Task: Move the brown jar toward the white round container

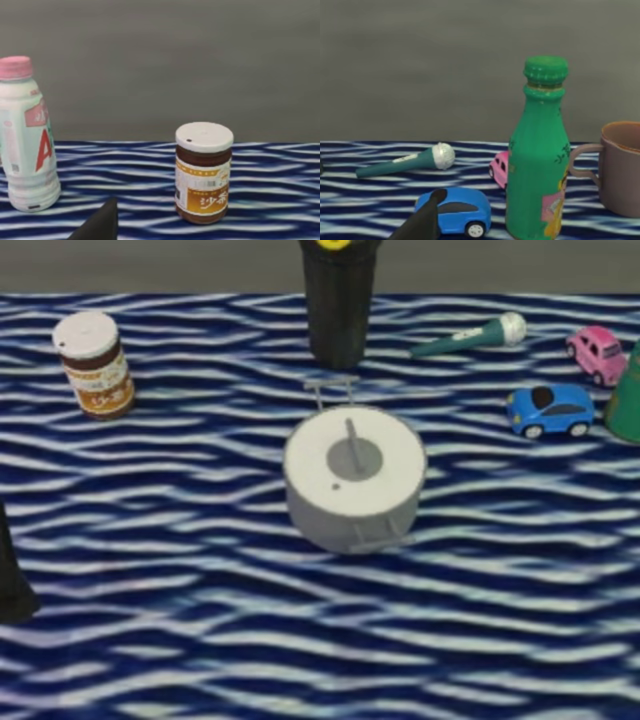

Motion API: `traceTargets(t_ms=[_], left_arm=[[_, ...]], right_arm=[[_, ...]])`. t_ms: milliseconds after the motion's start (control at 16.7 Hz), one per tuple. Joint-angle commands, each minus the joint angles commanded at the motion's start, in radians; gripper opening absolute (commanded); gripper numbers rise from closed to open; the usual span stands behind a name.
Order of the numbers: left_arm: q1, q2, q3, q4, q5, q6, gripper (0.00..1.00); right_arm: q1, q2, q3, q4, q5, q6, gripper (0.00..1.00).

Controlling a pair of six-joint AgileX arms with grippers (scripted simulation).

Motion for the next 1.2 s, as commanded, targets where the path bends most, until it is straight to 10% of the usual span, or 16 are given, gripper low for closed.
traceTargets(t_ms=[540, 1200], left_arm=[[-0.005, 0.208, 0.222, -0.119, 0.048, 0.074, 1.0], [-0.017, 1.126, 1.12, -0.638, 0.184, 0.343, 1.0]], right_arm=[[0.0, 0.0, 0.0, 0.0, 0.0, 0.0, 1.0], [0.0, 0.0, 0.0, 0.0, 0.0, 0.0, 1.0]])
